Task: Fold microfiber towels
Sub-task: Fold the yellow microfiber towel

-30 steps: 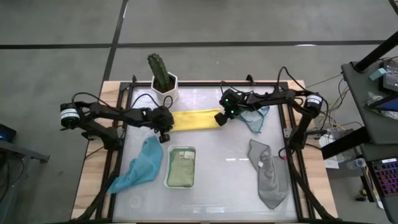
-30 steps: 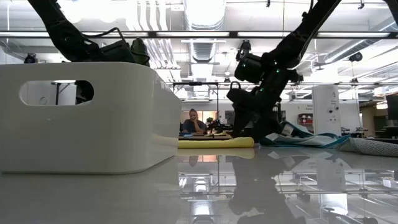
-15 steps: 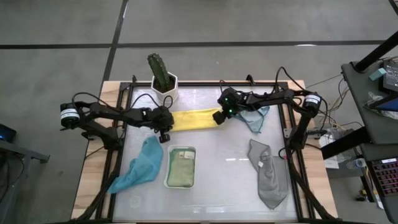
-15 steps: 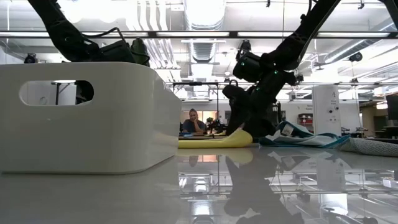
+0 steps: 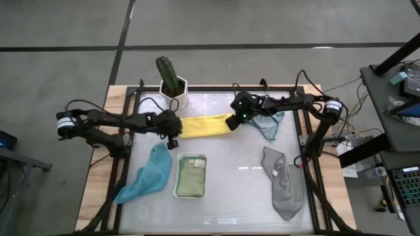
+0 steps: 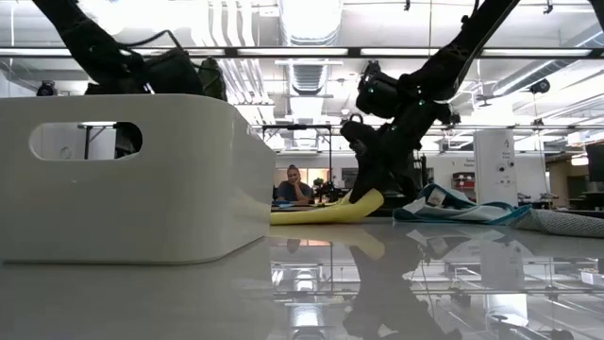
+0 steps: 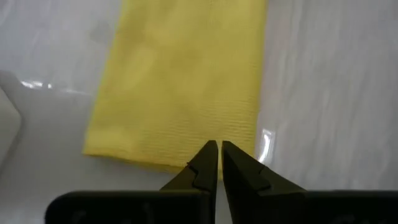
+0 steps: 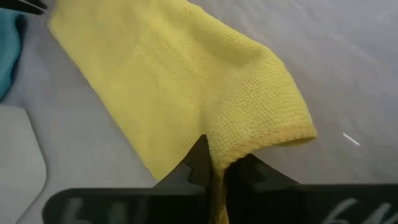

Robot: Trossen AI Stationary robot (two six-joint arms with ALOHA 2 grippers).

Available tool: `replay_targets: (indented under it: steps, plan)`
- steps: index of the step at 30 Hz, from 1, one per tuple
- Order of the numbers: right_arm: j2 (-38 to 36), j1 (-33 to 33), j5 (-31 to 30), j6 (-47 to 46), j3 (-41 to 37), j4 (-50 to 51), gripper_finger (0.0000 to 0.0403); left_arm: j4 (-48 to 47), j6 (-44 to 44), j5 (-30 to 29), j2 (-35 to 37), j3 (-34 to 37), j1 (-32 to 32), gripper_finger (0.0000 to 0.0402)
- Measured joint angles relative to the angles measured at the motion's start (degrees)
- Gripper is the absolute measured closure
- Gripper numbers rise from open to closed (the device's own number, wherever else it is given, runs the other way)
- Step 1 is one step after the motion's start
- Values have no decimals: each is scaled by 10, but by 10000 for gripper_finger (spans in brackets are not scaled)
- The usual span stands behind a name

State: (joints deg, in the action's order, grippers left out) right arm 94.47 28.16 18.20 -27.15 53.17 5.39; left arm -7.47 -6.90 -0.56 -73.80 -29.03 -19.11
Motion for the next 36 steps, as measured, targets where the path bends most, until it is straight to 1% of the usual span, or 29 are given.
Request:
replay_targets:
  steps: [3, 7, 12, 14, 16, 18, 21, 25, 28, 31, 36]
  plan:
    - [-10, 11, -2, 9, 5, 41, 389, 3, 0, 0, 20, 5, 0, 393]
    - [-27, 21, -15, 28, 27, 96, 389, 8, 0, 0, 26, 14, 0, 393]
    - [-33, 23, -93, 65, 86, 213, 390, 24, 5, -2, 8, 15, 0, 393]
    - [-33, 22, -122, 77, 112, 249, 390, 53, 5, -2, -7, 15, 0, 393]
    - [-32, 19, -134, 79, 137, 274, 390, 81, 5, -2, -23, 15, 0, 393]
    - [-28, 15, -133, 84, 156, 292, 390, 121, 3, -3, -43, 15, 0, 393]
    - [-20, 7, -133, 85, 173, 293, 390, 170, 1, -3, -70, 15, 0, 393]
    - [-6, -6, -133, 84, 190, 294, 390, 205, 0, -3, -105, 14, 0, 393]
    - [7, -18, -130, 82, 202, 287, 390, 211, 0, -3, -127, 14, 0, 393]
    - [24, -30, -107, 82, 213, 277, 390, 224, 1, -4, -143, 13, 0, 393]
    - [54, -45, -56, 75, 234, 228, 390, 231, 2, -4, -147, 13, 0, 393]
